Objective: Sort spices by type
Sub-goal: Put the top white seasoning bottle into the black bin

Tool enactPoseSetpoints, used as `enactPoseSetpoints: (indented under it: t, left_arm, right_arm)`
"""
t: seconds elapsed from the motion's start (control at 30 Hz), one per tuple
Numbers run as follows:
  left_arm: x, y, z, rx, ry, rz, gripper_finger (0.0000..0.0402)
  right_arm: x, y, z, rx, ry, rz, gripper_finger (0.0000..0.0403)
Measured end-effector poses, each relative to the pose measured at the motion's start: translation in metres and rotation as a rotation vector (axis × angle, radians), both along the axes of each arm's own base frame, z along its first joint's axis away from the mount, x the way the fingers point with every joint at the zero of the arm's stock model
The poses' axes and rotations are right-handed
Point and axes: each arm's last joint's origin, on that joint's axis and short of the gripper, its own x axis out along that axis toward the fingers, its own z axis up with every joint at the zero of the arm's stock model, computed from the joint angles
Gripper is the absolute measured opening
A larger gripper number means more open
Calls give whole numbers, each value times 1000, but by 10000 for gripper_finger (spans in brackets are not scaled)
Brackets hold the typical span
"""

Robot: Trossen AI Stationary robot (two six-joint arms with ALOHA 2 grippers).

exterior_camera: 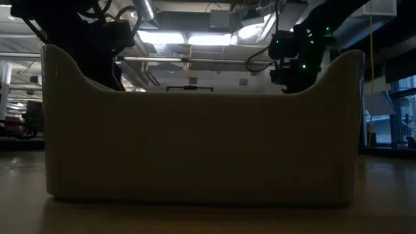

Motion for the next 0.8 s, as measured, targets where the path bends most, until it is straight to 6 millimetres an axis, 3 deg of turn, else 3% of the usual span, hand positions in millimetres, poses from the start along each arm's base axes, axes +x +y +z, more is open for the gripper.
enactPoseSetpoints:
  t: [0.17,0.57,0.8]
  left_arm:
    - [0,0,0,-3,-1,3,301]
    - [0,0,0,-6,-3,7,301]
    - [0,0,0,-7,-3,7,301]
  right_arm:
    - [13,11,16,-12,-29,45,210]
    - [48,54,94,-111,-170,243,210]
    - [58,80,107,-93,-231,357,210]
